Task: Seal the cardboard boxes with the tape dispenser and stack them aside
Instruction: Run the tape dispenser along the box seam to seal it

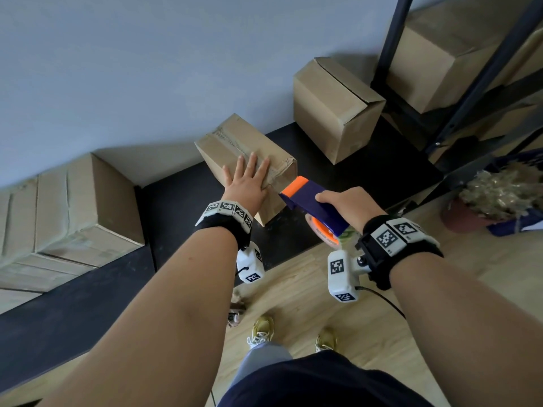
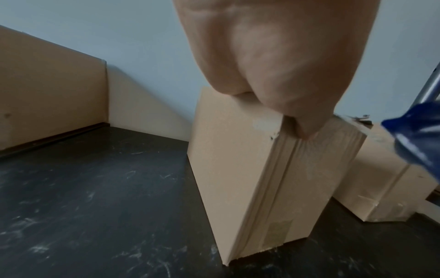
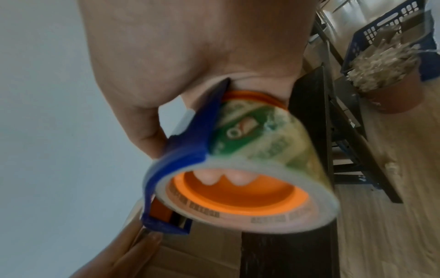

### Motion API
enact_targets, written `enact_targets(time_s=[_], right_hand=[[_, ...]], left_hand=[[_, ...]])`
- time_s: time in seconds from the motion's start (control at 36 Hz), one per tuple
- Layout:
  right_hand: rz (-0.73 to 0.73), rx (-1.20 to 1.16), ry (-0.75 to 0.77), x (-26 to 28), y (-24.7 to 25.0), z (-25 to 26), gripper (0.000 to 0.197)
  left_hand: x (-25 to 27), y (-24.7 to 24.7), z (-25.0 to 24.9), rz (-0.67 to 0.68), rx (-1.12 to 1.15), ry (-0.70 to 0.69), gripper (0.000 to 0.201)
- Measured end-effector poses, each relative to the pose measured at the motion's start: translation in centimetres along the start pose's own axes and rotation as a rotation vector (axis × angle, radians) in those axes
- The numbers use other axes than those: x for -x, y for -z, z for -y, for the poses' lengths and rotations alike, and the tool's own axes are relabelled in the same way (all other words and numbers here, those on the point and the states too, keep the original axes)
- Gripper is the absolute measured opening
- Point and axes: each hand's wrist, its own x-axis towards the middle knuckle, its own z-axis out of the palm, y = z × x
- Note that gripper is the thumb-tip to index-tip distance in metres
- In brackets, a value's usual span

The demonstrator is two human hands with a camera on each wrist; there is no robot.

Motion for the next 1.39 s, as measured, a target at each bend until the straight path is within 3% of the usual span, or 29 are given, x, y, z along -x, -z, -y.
enact_targets(time_s=[0.36,0.5,0.69,1.0,1.22,1.39], right_hand=[[-0.016,0.103,-0.005,-1.8,-2.5,0.5,0.04],[-0.007,0.137,-0.004,-2.5,-3.1,0.9,0.043],[0.012,0.164,-0.002,-3.0,-3.3,0.8,0.044],[0.057,0.07,-0.036,-3.2,-3.7,0.4,0.037],[0.003,-0.056,-0.078,-3.3,-3.9,0.5,0.037],[0.084,0.005,-0.23,-3.2,-4.9,-0.4,0.046]], left_hand=[[0.3,0.9,0.2,0.082,0.079,-0.004,0.077],[0.0,1.2,0.1,0.071,0.214,0.04,0.068],[0.0,-0.2,-1.0,-0.056,0.075,0.067,0.059],[-0.4,-1.1,-1.7,-0.099,-0.036,0.081,0.053],[-0.3,-1.1,-1.8,-0.107,-0.026,0.082,0.052],[-0.2,-1.1,-2.0,-0.113,-0.033,0.089,0.051]])
